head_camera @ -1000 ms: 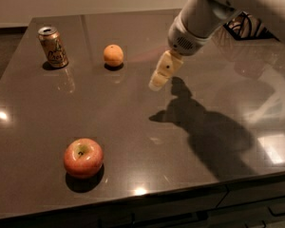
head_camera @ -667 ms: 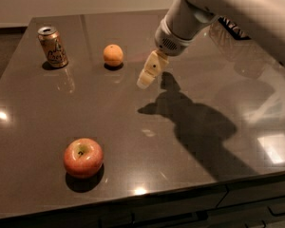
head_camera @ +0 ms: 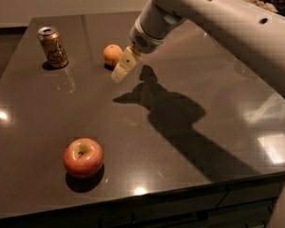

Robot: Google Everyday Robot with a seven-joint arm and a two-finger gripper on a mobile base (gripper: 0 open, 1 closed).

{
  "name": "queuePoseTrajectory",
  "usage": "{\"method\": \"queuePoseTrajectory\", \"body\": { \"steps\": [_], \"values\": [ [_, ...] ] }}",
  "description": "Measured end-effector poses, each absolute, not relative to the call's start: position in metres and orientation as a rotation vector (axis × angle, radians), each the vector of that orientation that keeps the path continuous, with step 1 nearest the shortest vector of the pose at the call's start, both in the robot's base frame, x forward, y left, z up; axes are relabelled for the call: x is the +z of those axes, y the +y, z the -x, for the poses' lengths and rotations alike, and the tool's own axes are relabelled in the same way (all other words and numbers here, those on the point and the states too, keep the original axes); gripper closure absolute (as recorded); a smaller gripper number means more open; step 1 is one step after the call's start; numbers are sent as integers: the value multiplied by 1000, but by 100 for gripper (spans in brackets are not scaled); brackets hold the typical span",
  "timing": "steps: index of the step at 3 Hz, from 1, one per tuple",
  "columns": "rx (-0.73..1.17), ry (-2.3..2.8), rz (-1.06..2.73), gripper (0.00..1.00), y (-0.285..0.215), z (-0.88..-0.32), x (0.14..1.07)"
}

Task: Move orange near orange can

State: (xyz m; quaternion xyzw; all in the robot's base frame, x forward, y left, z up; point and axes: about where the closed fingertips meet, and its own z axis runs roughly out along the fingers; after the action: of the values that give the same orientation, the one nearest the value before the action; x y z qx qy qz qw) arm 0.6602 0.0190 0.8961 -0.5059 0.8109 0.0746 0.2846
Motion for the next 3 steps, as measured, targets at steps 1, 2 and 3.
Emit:
{"method": "queuePoseTrajectory", "body": {
  "steps": [1, 2, 3],
  "values": [
    [235, 2193, 1275, 0, 44, -684, 892],
    [251, 2228, 1215, 0, 57, -708, 884],
    [269, 2254, 1181, 0, 65, -729, 874]
  ]
}}
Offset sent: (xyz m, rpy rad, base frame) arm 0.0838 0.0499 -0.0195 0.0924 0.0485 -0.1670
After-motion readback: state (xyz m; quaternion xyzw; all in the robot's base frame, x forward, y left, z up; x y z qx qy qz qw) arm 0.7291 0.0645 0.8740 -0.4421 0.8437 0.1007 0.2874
